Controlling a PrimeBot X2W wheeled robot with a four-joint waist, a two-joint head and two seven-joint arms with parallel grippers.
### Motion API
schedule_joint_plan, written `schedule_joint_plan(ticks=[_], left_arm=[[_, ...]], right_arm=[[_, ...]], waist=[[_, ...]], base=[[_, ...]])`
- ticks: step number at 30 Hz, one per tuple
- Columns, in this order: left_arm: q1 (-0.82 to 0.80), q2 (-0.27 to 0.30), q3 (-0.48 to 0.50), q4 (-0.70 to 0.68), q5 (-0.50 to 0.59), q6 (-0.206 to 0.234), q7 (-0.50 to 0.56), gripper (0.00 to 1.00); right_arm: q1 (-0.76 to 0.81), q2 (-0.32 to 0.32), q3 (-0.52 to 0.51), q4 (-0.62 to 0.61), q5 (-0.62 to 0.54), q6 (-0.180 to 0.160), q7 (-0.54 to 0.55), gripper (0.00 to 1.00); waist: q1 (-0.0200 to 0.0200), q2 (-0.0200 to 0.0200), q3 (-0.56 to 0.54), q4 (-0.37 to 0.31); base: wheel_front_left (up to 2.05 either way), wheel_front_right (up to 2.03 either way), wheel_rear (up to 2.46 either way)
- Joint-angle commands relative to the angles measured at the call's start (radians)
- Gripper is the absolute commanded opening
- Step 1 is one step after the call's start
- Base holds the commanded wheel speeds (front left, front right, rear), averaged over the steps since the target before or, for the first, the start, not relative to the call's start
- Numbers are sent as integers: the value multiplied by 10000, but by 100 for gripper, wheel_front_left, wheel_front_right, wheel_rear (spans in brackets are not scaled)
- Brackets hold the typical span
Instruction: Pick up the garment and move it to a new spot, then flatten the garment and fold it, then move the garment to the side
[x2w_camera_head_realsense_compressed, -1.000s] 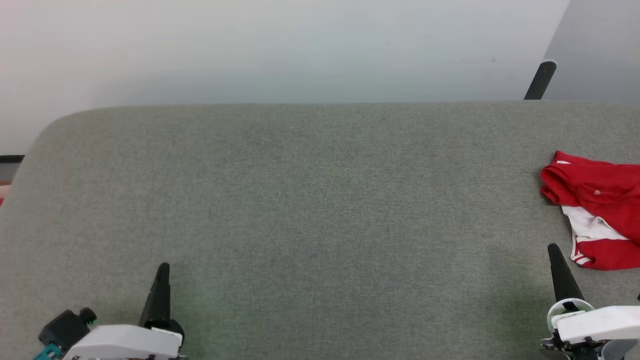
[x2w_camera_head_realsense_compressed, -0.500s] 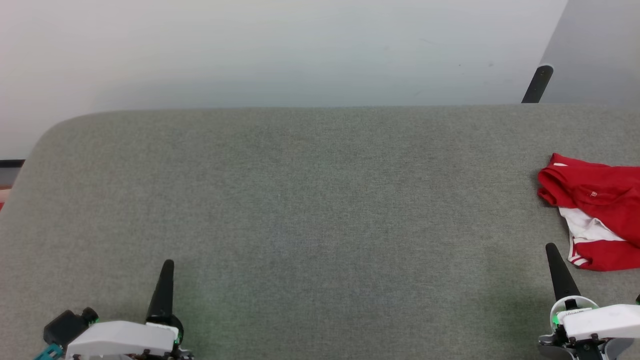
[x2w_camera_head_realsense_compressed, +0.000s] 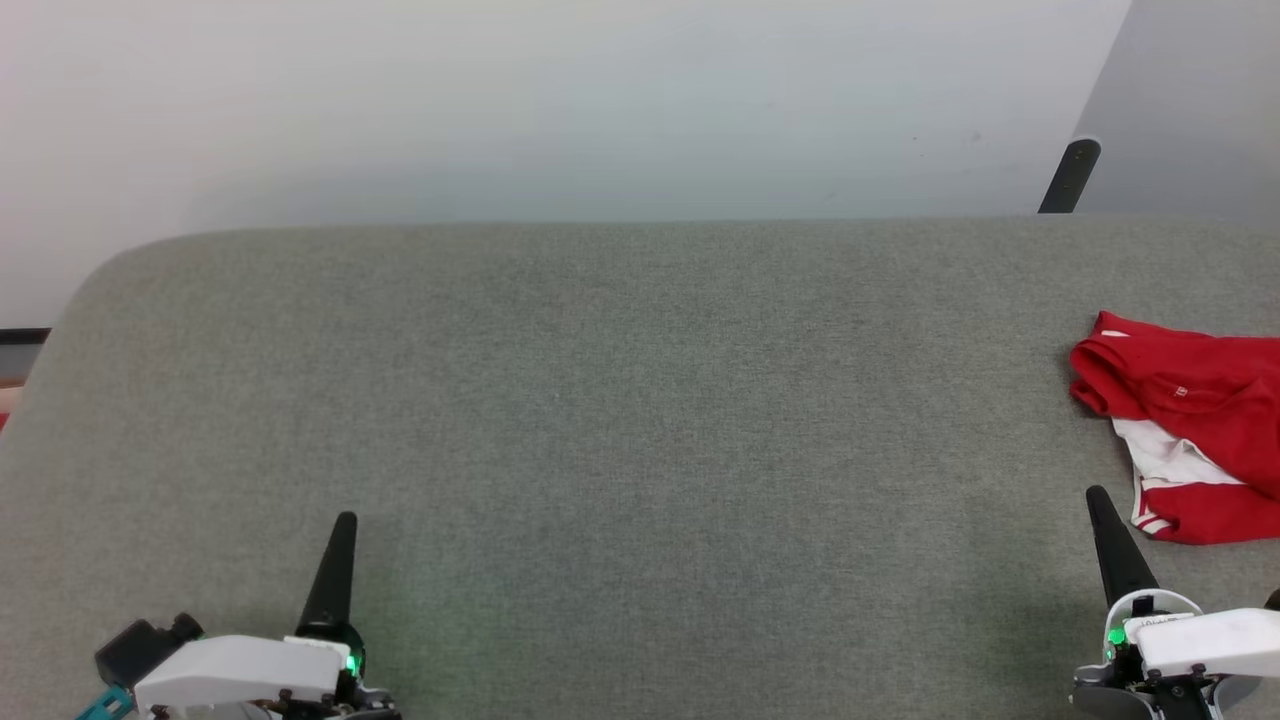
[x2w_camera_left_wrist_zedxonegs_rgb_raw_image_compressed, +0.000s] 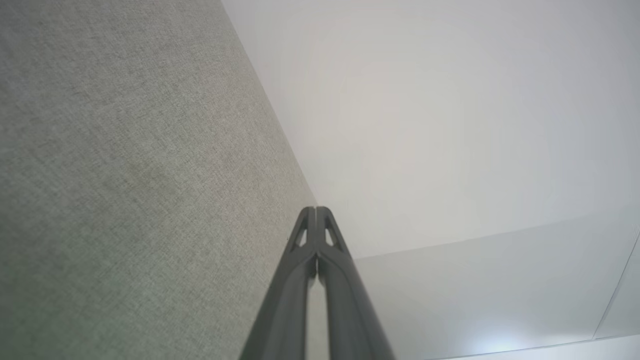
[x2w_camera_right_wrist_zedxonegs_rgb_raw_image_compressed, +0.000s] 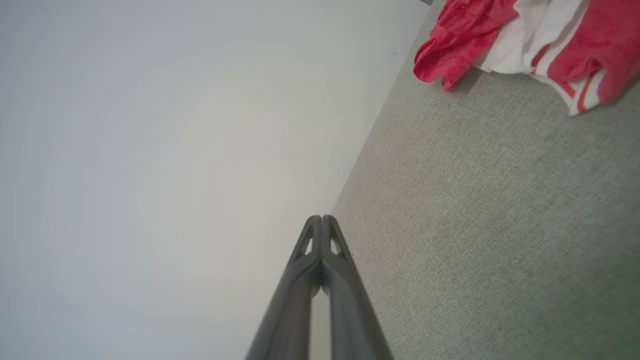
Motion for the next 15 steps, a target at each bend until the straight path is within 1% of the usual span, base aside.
schedule_joint_plan(ticks=[1,15], left_arm=[[-114,1,40,-44,-194,-23,56,0],[-224,-118,91,23,-1271,-27,383,0]], right_arm=[[-144,4,-60,-35,213,-1,60,0],[-193,63,-103,86,1232,-2,289,0]], waist=[[0,0,-11,-3],[0,0,-122,-32]], base=[[0,0,0],[0,0,0]])
